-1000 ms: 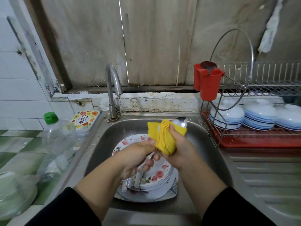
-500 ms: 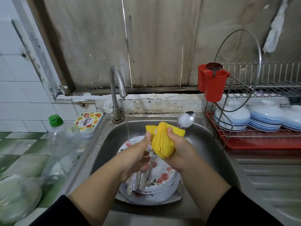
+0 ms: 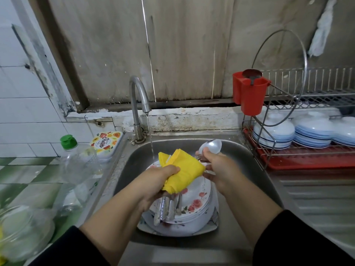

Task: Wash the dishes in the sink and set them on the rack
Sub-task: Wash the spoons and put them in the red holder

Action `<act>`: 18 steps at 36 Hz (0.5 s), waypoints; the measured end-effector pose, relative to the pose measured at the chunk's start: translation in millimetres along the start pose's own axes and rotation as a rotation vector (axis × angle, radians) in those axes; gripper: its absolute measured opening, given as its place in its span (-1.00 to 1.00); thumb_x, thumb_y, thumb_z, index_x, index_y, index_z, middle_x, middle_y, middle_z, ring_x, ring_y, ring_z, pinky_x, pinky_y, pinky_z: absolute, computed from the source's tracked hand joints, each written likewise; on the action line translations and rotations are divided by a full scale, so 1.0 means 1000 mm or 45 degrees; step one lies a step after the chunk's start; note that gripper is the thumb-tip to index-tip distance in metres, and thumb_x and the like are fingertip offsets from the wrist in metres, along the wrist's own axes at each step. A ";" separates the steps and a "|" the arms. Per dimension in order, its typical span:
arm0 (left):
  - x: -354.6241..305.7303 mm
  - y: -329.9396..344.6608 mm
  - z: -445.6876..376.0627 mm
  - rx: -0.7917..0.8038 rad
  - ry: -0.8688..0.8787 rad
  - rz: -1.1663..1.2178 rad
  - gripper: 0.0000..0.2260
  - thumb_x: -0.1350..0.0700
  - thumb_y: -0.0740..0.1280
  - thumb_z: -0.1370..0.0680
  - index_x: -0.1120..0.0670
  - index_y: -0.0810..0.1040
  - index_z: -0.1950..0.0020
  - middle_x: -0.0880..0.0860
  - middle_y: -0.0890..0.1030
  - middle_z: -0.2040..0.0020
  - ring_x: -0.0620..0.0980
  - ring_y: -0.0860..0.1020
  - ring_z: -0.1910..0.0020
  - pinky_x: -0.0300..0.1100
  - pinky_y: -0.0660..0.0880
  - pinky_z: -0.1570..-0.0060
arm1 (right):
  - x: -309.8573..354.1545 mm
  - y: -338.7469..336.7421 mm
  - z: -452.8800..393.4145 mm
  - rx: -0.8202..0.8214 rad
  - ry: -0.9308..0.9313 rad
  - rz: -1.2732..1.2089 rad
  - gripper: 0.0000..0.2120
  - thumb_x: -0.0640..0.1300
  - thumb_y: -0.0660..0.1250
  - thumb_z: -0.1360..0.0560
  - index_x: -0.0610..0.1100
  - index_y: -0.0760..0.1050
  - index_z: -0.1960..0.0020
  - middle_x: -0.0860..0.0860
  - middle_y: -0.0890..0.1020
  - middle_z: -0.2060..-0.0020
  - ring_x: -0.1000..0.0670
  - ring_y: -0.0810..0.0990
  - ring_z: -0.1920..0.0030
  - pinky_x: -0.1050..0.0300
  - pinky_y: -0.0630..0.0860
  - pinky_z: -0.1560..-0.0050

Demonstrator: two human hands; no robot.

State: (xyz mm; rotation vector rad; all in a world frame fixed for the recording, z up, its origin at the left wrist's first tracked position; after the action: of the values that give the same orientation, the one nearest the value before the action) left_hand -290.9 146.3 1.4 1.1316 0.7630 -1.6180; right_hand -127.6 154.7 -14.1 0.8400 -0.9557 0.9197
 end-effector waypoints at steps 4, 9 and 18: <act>0.003 -0.004 0.003 0.025 -0.025 -0.038 -0.84 0.13 0.27 -0.58 0.21 0.53 -0.02 0.05 0.68 0.34 -0.11 0.63 0.42 -0.32 0.52 0.38 | 0.003 -0.007 0.000 0.030 0.076 -0.054 -0.73 -0.03 0.19 -0.61 -0.17 0.57 0.04 0.01 0.49 0.36 0.09 0.34 0.40 0.22 0.34 0.37; 0.002 -0.008 0.008 0.061 -0.012 -0.103 -0.86 0.14 0.22 -0.60 0.18 0.51 0.08 0.00 0.63 0.46 -0.17 0.55 0.53 -0.41 0.41 0.51 | 0.004 -0.014 0.003 0.059 0.096 -0.216 -0.73 -0.08 0.13 -0.64 -0.19 0.49 0.10 -0.06 0.46 0.40 0.06 0.40 0.45 0.32 0.36 0.60; -0.002 -0.025 0.013 -0.093 -0.069 -0.081 -0.86 0.10 0.29 -0.56 0.17 0.49 0.08 0.07 0.50 0.35 -0.06 0.44 0.41 -0.28 0.34 0.42 | 0.017 -0.038 0.012 -0.173 0.011 -0.556 -0.75 -0.09 0.17 -0.62 -0.24 0.51 0.07 -0.11 0.54 0.22 0.00 0.60 0.26 0.28 0.59 0.42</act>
State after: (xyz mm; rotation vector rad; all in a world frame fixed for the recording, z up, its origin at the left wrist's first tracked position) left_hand -318.2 143.5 6.6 1.0169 0.8234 -1.6535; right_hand -91.7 134.2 -1.4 0.8820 -0.7748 0.4767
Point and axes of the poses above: each hand's wrist, its own z-axis away from the middle knuckle, its own y-axis out of the palm, x = y × z, the point moved 3 cm from there along -z, towards the middle knuckle
